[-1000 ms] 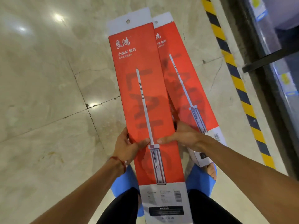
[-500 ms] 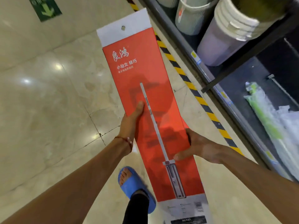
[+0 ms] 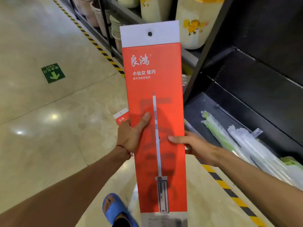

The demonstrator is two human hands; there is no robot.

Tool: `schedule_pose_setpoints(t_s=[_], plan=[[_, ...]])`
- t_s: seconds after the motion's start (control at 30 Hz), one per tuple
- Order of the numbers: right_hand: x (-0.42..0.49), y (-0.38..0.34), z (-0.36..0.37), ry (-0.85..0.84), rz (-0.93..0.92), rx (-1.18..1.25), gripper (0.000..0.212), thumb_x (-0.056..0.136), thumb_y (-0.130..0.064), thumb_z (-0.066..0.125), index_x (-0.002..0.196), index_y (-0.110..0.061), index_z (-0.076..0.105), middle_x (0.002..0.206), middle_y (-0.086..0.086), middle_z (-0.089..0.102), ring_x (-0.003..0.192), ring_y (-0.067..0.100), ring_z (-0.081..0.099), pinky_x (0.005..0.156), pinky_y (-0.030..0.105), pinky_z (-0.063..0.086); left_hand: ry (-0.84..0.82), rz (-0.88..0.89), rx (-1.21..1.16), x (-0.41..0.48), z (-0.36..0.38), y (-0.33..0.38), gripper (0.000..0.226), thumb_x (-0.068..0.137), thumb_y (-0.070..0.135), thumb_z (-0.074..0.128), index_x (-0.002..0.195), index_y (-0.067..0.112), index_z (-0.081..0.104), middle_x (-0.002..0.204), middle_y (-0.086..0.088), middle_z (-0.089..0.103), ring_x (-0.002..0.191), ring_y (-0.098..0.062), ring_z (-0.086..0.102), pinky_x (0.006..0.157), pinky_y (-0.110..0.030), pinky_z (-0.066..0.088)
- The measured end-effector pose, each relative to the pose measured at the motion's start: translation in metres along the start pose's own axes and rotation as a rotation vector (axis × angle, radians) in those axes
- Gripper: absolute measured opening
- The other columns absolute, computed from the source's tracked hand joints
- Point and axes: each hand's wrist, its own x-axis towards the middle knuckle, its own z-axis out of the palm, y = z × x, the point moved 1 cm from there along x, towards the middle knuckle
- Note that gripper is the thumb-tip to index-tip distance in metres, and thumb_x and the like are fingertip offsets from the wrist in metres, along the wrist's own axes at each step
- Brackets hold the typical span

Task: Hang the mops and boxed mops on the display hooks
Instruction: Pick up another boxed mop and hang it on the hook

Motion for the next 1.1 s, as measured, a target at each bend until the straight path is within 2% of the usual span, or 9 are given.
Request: schedule_pose_setpoints(t_s=[0.07, 0.13, 0.2, 0.27, 0.43, 0.63, 0.9, 1.03, 1.1], plan=[[-0.040, -0.018, -0.009, 0.043, -0.051, 0.025, 0.062, 0.079, -0.061, 0.078, 0.131, -0.032, 0.064, 0.123, -0.011, 0.076, 0.118, 0.013, 0.070, 0.114, 0.047, 0.044, -0.039, 0.049, 0.004, -0.024, 0.012, 0.035, 0.044, 0.082, 0.061, 0.075, 0.107, 0.025, 0.080, 0.100, 0.011, 0.081, 0.093, -0.008, 0.076, 0.096, -0.040, 0.059], [-0.078, -0.037, -0.020, 0.126, -0.156, 0.069, 0.080, 0.072, -0.064, 0.083, 0.139, -0.029, 0.056, 0.127, -0.009, 0.074, 0.116, 0.014, 0.072, 0.109, 0.045, 0.049, -0.087, 0.096, 0.014, -0.047, 0.023, 0.071, 0.054, 0.076, 0.070, 0.076, 0.104, 0.024, 0.080, 0.099, 0.008, 0.082, 0.095, -0.013, 0.077, 0.097, -0.044, 0.059], [-0.117, -0.062, -0.030, 0.216, -0.244, 0.172, 0.092, 0.068, -0.056, 0.089, 0.143, -0.021, 0.049, 0.130, -0.001, 0.072, 0.109, 0.016, 0.075, 0.093, 0.034, 0.059, -0.141, 0.120, 0.017, -0.069, 0.032, 0.108, 0.063, 0.069, 0.075, 0.078, 0.102, 0.022, 0.081, 0.098, 0.006, 0.082, 0.094, -0.016, 0.078, 0.096, -0.046, 0.059], [-0.155, -0.093, -0.042, 0.307, -0.355, 0.275, 0.083, 0.074, -0.046, 0.089, 0.140, -0.014, 0.049, 0.130, 0.007, 0.071, 0.102, 0.014, 0.076, 0.076, 0.023, 0.061, -0.195, 0.143, 0.033, -0.090, 0.040, 0.143, 0.066, 0.064, 0.078, 0.076, 0.100, 0.023, 0.082, 0.097, 0.004, 0.082, 0.094, -0.018, 0.078, 0.096, -0.047, 0.060], [-0.235, -0.168, -0.066, 0.463, -0.599, 0.374, 0.108, 0.057, -0.067, 0.092, 0.141, -0.010, 0.054, 0.125, 0.013, 0.074, 0.106, 0.029, 0.075, 0.095, 0.047, 0.060, -0.346, 0.229, 0.040, -0.146, 0.053, 0.224, 0.064, 0.068, 0.069, 0.079, 0.106, 0.017, 0.081, 0.102, -0.004, 0.082, 0.097, -0.027, 0.078, 0.096, -0.050, 0.060], [-0.310, -0.214, -0.073, 0.610, -0.713, 0.356, 0.103, 0.056, -0.078, 0.087, 0.132, -0.013, 0.061, 0.117, 0.006, 0.078, 0.101, 0.024, 0.078, 0.095, 0.049, 0.061, -0.494, 0.262, 0.079, -0.185, 0.056, 0.297, 0.059, 0.080, 0.066, 0.075, 0.117, 0.020, 0.077, 0.110, -0.005, 0.080, 0.099, -0.025, 0.078, 0.093, -0.042, 0.060], [-0.366, -0.261, -0.083, 0.643, -0.783, 0.424, 0.085, 0.061, -0.060, 0.089, 0.121, -0.003, 0.069, 0.103, 0.013, 0.080, 0.088, 0.030, 0.078, 0.079, 0.041, 0.062, -0.638, 0.238, -0.003, -0.192, 0.065, 0.385, 0.048, 0.095, 0.056, 0.061, 0.126, 0.020, 0.071, 0.109, 0.000, 0.081, 0.093, -0.015, 0.078, 0.073, -0.026, 0.063], [-0.378, -0.289, -0.089, 0.646, -0.831, 0.473, 0.057, 0.072, -0.046, 0.086, 0.109, -0.005, 0.074, 0.087, 0.006, 0.077, 0.074, 0.022, 0.073, 0.073, 0.037, 0.057, -0.654, 0.340, -0.169, -0.176, 0.074, 0.446, 0.060, 0.092, 0.068, 0.055, 0.127, 0.022, 0.071, 0.120, -0.002, 0.078, 0.114, -0.024, 0.073, 0.096, -0.041, 0.058], [-0.378, -0.303, -0.093, 0.649, -0.859, 0.484, 0.044, 0.073, -0.042, 0.085, 0.100, -0.009, 0.074, 0.084, 0.004, 0.075, 0.073, 0.020, 0.071, 0.070, 0.034, 0.056, -0.678, 0.375, -0.228, -0.170, 0.084, 0.477, 0.059, 0.093, 0.064, 0.055, 0.128, 0.019, 0.070, 0.120, -0.006, 0.077, 0.111, -0.025, 0.074, 0.095, -0.041, 0.060]])
